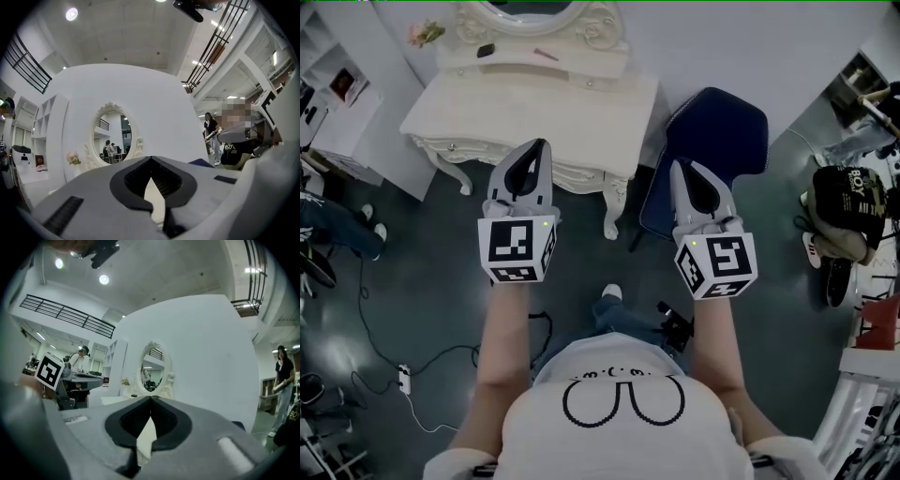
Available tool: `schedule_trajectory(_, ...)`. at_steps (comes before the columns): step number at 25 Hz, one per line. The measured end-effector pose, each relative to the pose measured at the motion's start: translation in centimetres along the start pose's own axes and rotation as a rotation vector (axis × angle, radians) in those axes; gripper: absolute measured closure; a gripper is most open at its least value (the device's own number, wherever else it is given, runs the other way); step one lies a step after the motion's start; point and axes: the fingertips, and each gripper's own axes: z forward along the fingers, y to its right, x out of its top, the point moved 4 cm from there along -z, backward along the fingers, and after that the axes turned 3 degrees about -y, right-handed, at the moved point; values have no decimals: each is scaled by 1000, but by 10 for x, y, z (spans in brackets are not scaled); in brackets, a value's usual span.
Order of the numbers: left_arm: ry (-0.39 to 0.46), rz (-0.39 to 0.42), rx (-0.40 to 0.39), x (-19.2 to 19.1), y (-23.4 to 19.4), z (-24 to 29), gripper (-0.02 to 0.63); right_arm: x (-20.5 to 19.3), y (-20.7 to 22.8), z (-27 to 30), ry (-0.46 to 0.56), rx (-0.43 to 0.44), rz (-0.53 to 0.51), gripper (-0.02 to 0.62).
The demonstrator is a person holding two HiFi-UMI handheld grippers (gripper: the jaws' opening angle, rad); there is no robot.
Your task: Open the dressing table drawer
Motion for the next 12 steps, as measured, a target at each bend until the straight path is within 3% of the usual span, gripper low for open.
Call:
schedule_trajectory(5,-4,-7,23,-2,-5,45,607,1,24,43,-6,43,-11,598)
schedule_trajectory(9,-40,52,26,-14,-1,71,607,-5,40,66,-17,57,5,598)
schedule_trajectory(12,-60,48,20,-25,-6,91,607,-14,46,84,-31,61,20,598)
